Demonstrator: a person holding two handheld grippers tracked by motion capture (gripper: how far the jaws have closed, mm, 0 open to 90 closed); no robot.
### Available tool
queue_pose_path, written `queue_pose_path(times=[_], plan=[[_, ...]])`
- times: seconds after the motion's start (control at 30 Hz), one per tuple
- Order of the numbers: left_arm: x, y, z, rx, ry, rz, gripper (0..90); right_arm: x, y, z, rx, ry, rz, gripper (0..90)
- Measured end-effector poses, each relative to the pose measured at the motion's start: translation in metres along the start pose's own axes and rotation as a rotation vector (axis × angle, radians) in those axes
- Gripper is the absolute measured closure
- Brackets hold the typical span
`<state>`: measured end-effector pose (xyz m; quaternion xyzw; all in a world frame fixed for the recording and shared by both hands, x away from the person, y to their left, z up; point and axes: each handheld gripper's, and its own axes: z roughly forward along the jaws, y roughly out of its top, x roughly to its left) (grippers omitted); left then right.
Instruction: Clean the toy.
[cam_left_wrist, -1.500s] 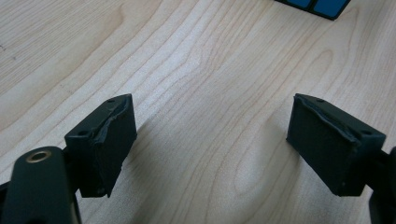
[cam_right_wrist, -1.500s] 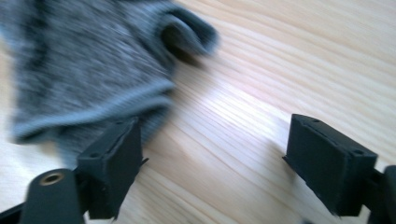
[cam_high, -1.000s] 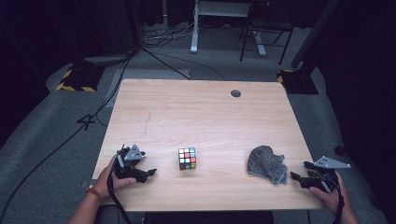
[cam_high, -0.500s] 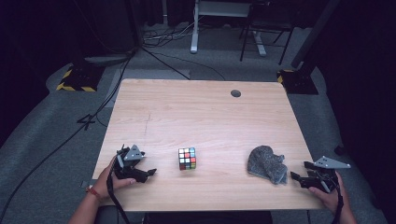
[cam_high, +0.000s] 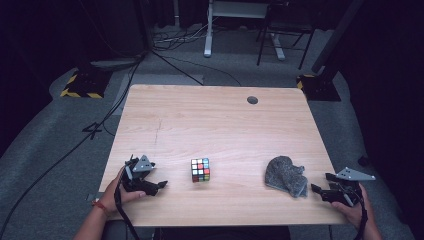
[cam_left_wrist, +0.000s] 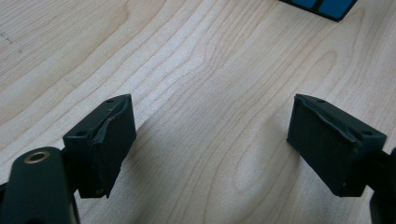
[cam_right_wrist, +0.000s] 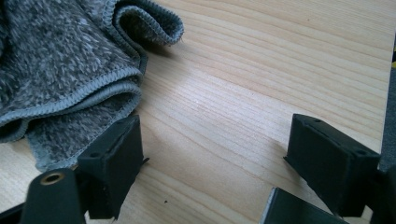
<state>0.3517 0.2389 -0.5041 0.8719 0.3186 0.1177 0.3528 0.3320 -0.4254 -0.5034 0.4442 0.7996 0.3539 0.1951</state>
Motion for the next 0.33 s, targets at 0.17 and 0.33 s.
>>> queue_pose_path(times=[0.17,0.33], plan=[[0.0000,0.0000,0.0000,0.000,0.000,0.000,15.7,0.0000,0.0000,0.0000,0.000,0.000,0.000,18.5],[0.0000,0.0000,0.0000,0.000,0.000,0.001,15.7,0.0000,0.0000,0.0000,0.000,0.000,0.000,18.5]])
